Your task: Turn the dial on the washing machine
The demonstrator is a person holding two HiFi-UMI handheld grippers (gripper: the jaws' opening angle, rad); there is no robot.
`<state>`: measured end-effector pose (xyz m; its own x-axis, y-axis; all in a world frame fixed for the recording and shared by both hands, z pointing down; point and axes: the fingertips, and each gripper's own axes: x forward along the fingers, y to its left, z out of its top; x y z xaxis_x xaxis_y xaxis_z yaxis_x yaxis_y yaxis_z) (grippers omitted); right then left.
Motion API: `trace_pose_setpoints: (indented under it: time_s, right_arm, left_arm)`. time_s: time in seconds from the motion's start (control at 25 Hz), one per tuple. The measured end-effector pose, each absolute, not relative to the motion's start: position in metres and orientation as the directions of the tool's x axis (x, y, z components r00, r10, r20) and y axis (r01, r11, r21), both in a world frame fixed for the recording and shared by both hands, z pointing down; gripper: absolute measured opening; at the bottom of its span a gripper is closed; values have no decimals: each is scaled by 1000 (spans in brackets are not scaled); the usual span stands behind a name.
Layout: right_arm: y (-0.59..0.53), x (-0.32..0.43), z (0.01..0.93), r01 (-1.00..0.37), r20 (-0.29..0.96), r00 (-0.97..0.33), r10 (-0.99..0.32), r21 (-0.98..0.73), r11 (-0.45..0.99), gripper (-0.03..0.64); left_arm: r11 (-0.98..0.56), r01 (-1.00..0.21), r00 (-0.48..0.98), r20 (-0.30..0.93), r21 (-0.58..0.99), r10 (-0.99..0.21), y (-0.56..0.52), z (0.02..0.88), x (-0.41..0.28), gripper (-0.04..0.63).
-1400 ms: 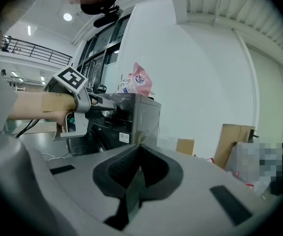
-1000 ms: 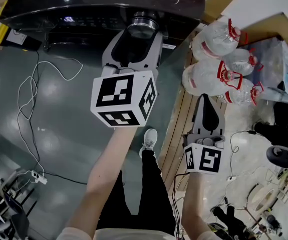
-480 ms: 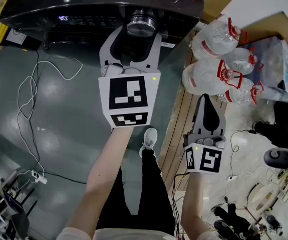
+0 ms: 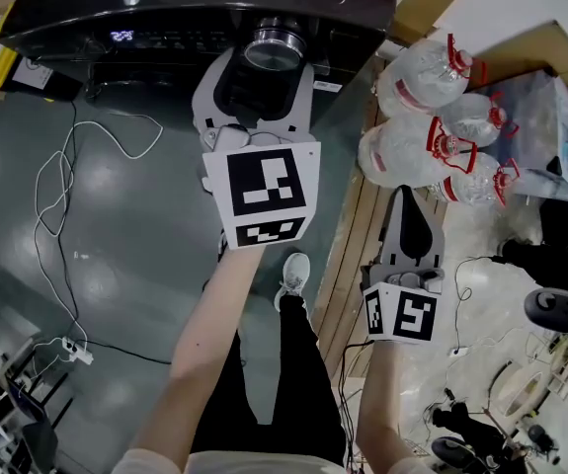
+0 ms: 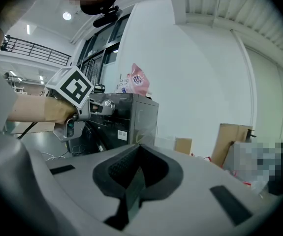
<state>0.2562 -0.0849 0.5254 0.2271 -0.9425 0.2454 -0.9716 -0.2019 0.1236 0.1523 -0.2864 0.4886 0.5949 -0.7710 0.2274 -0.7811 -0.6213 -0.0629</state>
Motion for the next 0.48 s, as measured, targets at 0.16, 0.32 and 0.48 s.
trace_pose_setpoints:
  time_s: [0.16, 0.32, 0.48]
  right_arm:
    - [-88, 253, 516, -972, 232, 216, -948, 139, -188, 3]
    - [-93, 247, 489, -969, 194, 211, -958, 169, -179, 3]
    - [-93, 227, 440, -966, 160, 215, -963, 178, -187, 3]
  left_arm:
    - [-615, -787, 593, 216, -47, -776, -284, 481, 147, 305]
    - [-614, -787, 601, 147, -56, -785, -278, 443, 133, 305]
    - [-626, -776, 615, 122, -85, -779, -272, 390, 109, 295]
